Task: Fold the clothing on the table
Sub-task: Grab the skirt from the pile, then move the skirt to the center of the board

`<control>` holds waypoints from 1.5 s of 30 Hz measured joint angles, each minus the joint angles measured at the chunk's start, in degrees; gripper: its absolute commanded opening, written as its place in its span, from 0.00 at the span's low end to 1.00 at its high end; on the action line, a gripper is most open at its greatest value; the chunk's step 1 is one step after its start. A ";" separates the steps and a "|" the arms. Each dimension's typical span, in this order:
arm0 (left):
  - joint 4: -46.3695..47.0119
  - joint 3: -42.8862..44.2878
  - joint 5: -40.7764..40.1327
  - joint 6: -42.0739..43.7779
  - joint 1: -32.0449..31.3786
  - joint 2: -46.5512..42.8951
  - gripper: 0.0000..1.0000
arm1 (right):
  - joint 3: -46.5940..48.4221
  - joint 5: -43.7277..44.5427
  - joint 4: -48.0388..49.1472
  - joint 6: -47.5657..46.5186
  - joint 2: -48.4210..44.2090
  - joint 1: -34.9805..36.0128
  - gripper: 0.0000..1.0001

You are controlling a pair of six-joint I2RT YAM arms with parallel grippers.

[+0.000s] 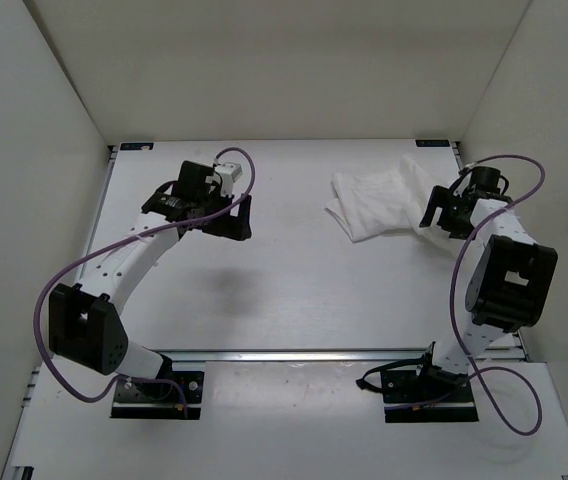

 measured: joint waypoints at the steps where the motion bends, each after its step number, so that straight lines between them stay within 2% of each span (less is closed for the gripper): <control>1: 0.11 -0.55 0.37 -0.11 0.09 0.00 0.99 | 0.04 0.00 0.63 -0.24 1.07 0.31 0.78; 4: -0.02 -1.11 1.27 -0.15 0.15 0.00 0.99 | 0.39 0.50 1.53 -1.07 4.11 0.85 0.65; 6: 0.00 -1.11 1.79 -0.13 0.15 0.00 0.99 | 0.85 1.44 1.99 -1.90 6.12 1.36 0.37; 7: 0.00 -1.11 1.88 -0.13 0.13 0.00 0.99 | 1.22 2.14 2.03 -2.32 7.10 1.68 0.29; 9: -0.04 -1.11 1.97 -0.13 0.13 0.02 0.99 | 2.19 3.65 2.05 -3.39 8.57 2.12 0.00; 13: -0.02 -1.11 2.38 -0.24 0.13 0.04 0.99 | 3.50 7.10 2.27 -4.79 9.05 3.23 0.00; 18: 0.76 -1.11 3.48 -1.01 0.13 0.04 0.99 | 7.04 6.45 -0.52 -6.45 6.93 6.19 0.00; 21: 2.19 -1.55 4.72 -2.12 0.22 -0.09 0.99 | 12.28 6.69 -4.63 -7.67 2.67 12.41 0.00; 26: 4.90 -5.29 7.19 -4.04 0.37 -2.78 0.99 | 25.40 5.77 -7.21 -7.45 -6.86 29.70 0.00; 29: 5.75 -6.84 8.11 -4.68 0.55 -6.29 0.98 | 25.59 -1.68 -5.77 -3.19 -16.48 31.95 0.00; 32: 6.86 -6.91 9.05 -5.11 1.18 -9.46 0.98 | 17.88 -11.34 0.79 2.97 -28.04 20.70 0.00; 35: 8.26 -6.91 9.66 -5.22 2.01 -11.54 0.99 | 10.27 -14.32 1.92 5.35 -34.03 10.60 0.00; 39: 9.27 -7.30 10.29 -5.49 2.19 -11.96 0.99 | 1.84 -14.47 -0.13 4.85 -35.54 10.54 0.00; 45: 10.38 -10.49 11.93 -6.29 1.11 -10.97 0.98 | -20.11 -18.27 -4.46 5.40 -35.15 9.33 0.00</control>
